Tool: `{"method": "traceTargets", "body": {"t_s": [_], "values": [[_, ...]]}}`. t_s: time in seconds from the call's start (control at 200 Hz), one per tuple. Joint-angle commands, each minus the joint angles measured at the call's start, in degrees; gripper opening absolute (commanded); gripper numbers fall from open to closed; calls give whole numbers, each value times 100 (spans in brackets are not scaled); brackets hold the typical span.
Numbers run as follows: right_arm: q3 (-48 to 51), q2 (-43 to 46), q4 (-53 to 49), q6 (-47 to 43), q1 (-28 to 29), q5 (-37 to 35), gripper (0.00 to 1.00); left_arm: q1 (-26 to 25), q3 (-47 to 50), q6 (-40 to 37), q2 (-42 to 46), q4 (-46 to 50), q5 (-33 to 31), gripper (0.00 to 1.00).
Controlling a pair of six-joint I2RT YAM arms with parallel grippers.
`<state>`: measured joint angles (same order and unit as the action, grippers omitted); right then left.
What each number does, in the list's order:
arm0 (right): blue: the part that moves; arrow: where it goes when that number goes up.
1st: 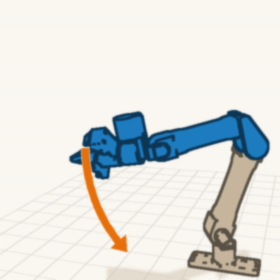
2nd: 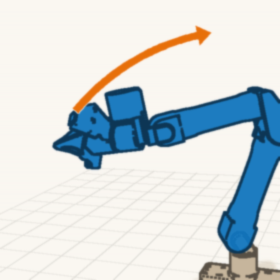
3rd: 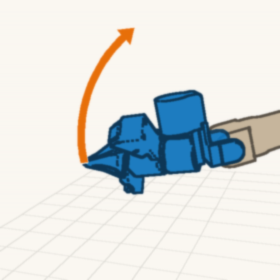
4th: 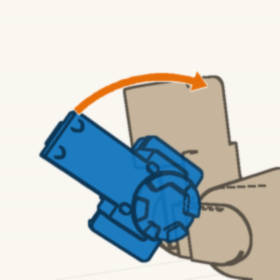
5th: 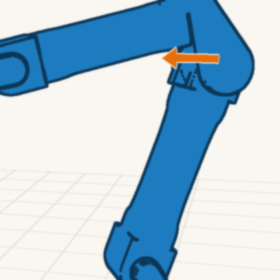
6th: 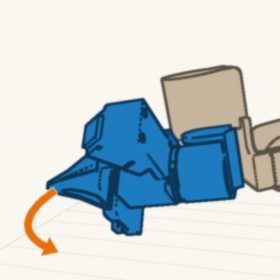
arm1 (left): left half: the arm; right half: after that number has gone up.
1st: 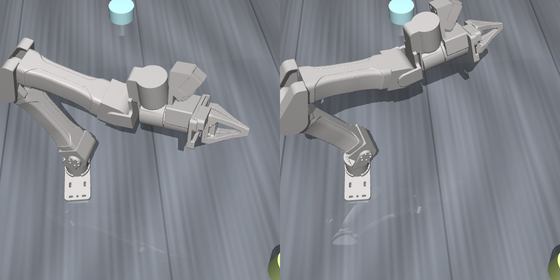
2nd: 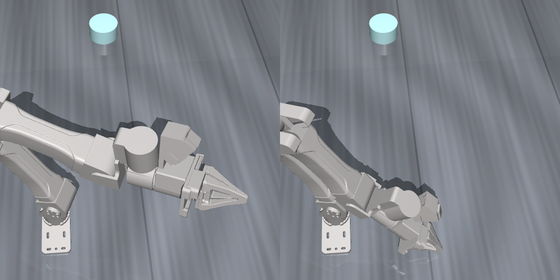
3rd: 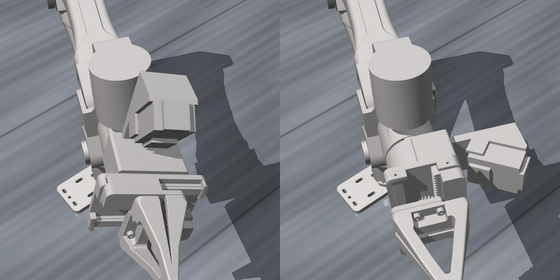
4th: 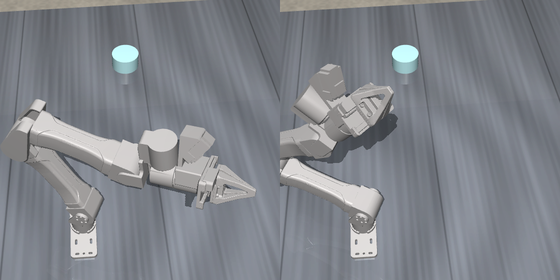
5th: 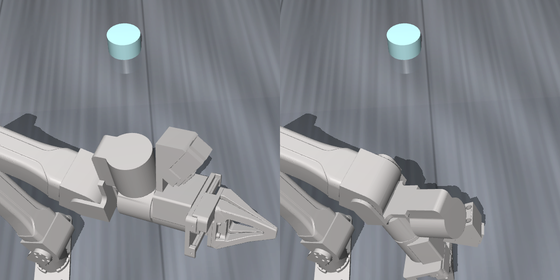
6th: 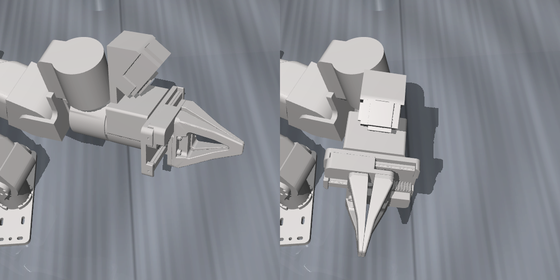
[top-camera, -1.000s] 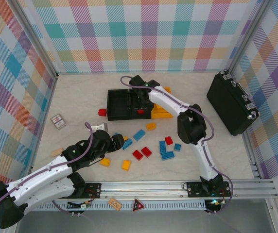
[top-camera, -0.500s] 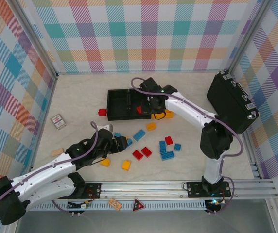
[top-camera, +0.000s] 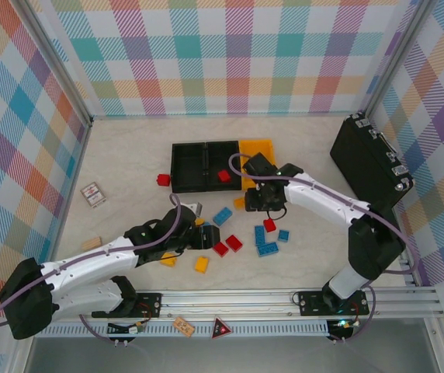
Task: Sort the legos into containers by color
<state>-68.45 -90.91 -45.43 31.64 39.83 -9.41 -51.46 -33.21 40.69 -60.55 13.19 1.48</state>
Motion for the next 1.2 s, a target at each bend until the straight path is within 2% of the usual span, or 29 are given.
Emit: {"method": "traceTargets", "body": {"t_s": [0.0, 0.32, 0.795, 0.975, 1.195], "values": [[414, 180, 93, 281, 57, 107, 53, -86, -125, -108, -13, -150, -2, 74], [1097, 212, 408, 640, 258, 343, 53, -98, 18, -26, 69, -231, -70, 74], [1312, -217, 586, 895, 482, 334, 52, -101, 96, 33, 136, -209, -136, 74], [1343, -313, 683, 887, 512, 396, 46, -101, 96, 38, 127, -216, -164, 74], [1265, -382, 672, 818, 525, 361, 33, -96, 161, 121, 141, -229, -261, 75]]}}
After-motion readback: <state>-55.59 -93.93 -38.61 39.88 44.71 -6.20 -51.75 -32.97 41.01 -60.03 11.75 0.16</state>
